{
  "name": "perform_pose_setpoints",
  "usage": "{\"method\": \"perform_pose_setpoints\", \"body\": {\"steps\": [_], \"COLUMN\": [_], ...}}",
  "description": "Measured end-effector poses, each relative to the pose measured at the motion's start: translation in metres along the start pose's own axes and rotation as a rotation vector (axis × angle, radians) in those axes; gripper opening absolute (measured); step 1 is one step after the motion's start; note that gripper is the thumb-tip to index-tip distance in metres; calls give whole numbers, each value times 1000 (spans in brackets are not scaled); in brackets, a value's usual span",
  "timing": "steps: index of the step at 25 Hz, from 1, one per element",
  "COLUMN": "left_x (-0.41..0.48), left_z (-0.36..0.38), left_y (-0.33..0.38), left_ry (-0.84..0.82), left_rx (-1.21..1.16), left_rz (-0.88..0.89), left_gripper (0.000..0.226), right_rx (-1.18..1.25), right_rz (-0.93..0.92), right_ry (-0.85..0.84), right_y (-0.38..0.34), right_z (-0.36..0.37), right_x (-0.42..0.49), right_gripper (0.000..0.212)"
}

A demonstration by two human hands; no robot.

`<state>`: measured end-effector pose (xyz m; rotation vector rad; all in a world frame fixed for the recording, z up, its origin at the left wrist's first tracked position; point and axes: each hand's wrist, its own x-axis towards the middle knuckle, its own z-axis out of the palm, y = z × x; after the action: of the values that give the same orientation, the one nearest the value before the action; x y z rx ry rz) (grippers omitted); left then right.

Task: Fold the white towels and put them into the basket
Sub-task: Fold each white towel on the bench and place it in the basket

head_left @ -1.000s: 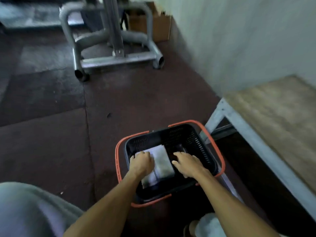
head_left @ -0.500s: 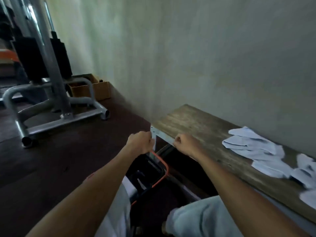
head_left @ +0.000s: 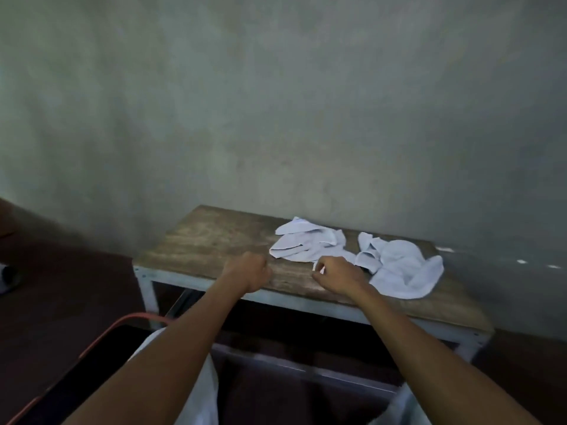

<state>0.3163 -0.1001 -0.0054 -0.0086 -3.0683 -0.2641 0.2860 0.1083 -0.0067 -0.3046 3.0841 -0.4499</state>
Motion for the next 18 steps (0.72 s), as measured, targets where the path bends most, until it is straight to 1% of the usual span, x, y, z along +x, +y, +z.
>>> {"method": "perform_pose_setpoints", "body": {"steps": [3, 6, 9, 10, 13, 15, 17, 18], "left_x": [20, 45, 84, 98, 139, 168, 196, 209], "left_z": [20, 48, 73, 80, 97, 112, 126, 132], "left_y": [33, 45, 45, 44, 38, 30, 19, 13], "left_ry": [-34, -42, -42, -32, 86, 189, 263, 264], "left_rx": [8, -4, -17, -22, -10, -88, -164, -188], "left_rz": [82, 129, 129, 124, 139, 104, 71, 51], "left_gripper": [35, 33, 30, 29, 30, 28, 27, 28], "right_rx": [-36, -34, 4, 23, 69, 91, 41, -12], "right_rz": [110, 143, 188, 196, 156, 110, 48, 11], "right_ry": [-12, -55, -9, 21, 123, 201, 254, 267], "right_y": [50, 83, 103, 108, 116, 118, 115, 113], "right_z": [7, 22, 34, 38, 48, 54, 57, 58], "right_x": [1, 13, 45, 57, 98, 134, 170, 187], "right_gripper": [23, 26, 16, 16, 17, 18, 19, 21]}}
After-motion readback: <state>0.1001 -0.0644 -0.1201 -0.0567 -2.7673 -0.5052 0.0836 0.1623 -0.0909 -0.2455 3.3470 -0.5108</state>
